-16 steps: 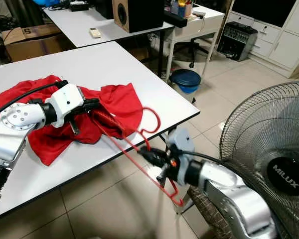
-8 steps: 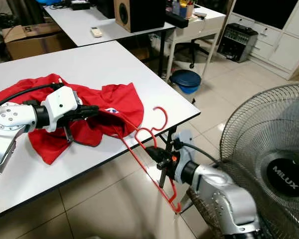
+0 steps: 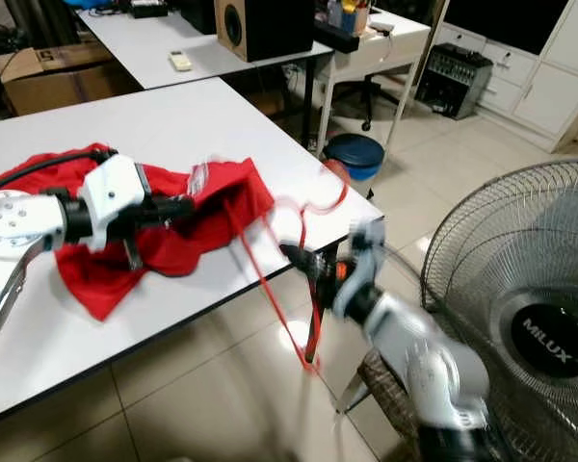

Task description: Hang hanger

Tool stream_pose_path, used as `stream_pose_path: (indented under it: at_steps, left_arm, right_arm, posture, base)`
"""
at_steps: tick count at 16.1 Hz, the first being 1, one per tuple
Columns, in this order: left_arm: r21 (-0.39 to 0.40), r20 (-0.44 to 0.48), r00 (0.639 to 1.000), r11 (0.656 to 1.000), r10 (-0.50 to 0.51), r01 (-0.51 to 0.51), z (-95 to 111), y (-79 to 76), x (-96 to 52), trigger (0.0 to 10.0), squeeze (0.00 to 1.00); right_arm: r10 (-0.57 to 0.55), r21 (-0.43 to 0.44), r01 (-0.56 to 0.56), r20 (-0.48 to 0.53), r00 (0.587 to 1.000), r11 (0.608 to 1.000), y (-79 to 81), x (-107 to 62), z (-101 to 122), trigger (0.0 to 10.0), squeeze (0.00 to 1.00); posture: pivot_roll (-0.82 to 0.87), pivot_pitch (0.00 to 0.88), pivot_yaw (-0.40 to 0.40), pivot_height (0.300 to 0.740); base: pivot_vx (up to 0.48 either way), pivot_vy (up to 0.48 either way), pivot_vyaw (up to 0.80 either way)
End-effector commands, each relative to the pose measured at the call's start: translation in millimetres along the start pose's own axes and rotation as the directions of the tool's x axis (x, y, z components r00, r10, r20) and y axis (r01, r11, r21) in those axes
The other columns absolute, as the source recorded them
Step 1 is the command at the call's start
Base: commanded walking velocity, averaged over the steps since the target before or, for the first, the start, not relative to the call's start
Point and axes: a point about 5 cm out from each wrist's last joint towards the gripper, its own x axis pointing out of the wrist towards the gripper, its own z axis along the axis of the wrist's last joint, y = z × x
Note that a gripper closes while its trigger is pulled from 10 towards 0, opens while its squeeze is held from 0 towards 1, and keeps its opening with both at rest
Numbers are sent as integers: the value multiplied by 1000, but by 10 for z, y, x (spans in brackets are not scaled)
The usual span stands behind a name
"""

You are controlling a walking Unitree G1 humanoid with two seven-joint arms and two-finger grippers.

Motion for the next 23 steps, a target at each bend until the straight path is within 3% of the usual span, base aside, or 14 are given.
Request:
stream_pose_path:
  at_steps: [1,2,4,7,8,9,11,13,14,17,19,20,21,23]
  left_arm:
    - [-6,-12,998,998,-67,67,7,-59,-13,0,0]
    - [-15,-28,996,997,-82,81,-19,-61,-16,0,0]
    - [7,-12,998,998,-60,60,16,-20,9,0,0]
    - [-12,117,992,999,53,-52,217,97,49,0,0]
    - [-17,151,984,996,94,-93,272,154,20,0,0]
    - [-17,162,981,994,106,-104,286,172,10,0,0]
    - [14,175,967,982,185,-191,345,334,-79,0,0]
    - [70,144,959,964,244,-256,357,505,-222,0,0]
    - [78,100,970,970,222,-230,315,505,-258,0,0]
    - [70,-26,1000,997,17,-15,76,218,-138,0,0]
    - [83,-30,999,996,27,-25,47,173,-52,0,0]
    - [77,4,1000,997,22,-22,84,138,21,0,0]
    - [39,83,997,999,-5,2,195,98,64,0,0]
    - [21,109,992,998,-57,55,233,53,52,0,0]
  right_arm:
    - [-10,80,10,1,1000,997,-53,31,-35,10000,0]
    - [28,168,-19,-52,998,986,-59,149,-151,10000,0]
    - [76,154,-51,-165,983,987,-50,209,-311,10000,0]
    - [30,9,-29,-340,940,1000,-120,212,-422,10000,0]
    - [-37,-46,21,-361,932,999,-225,188,-392,10000,0]
    - [-36,-27,29,-348,937,999,-240,186,-369,10000,0]
    - [-97,-129,50,-386,917,990,-332,87,-338,10000,0]
    - [-64,-129,28,-287,956,991,-286,62,-165,10000,0]
    - [39,-67,-52,-179,983,996,-159,79,-14,10000,0]
    - [244,12,-243,-31,969,970,119,101,200,10000,0]
    - [283,13,-283,-32,958,959,171,113,181,10000,0]
    - [247,15,-247,-60,967,969,141,150,108,10000,0]
    - [47,42,-43,-100,994,998,-64,255,-20,10000,0]
    - [-97,91,106,-97,991,990,-238,313,-78,10000,0]
  posture:
    - [-144,0,-15,740]
    - [-143,0,-13,740]
    - [-136,0,-14,740]
    - [-129,0,-19,740]
    - [-132,0,-18,740]
    - [-133,0,-18,740]
    - [-140,0,-15,740]
    - [-143,0,-11,740]
    - [-141,0,-10,740]
    - [-140,0,-6,740]
    - [-137,0,-4,740]
    - [-136,0,-3,740]
    - [-132,0,-2,740]
    - [-128,0,1,740]
  base:
    - [0,0,0]
    - [0,0,0]
    - [0,0,0]
    - [0,0,0]
    - [0,0,0]
    - [0,0,0]
    - [0,0,0]
    - [0,0,0]
    - [0,0,0]
    - [0,0,0]
    - [0,0,0]
    - [0,0,0]
    - [0,0,0]
    - [0,0,0]
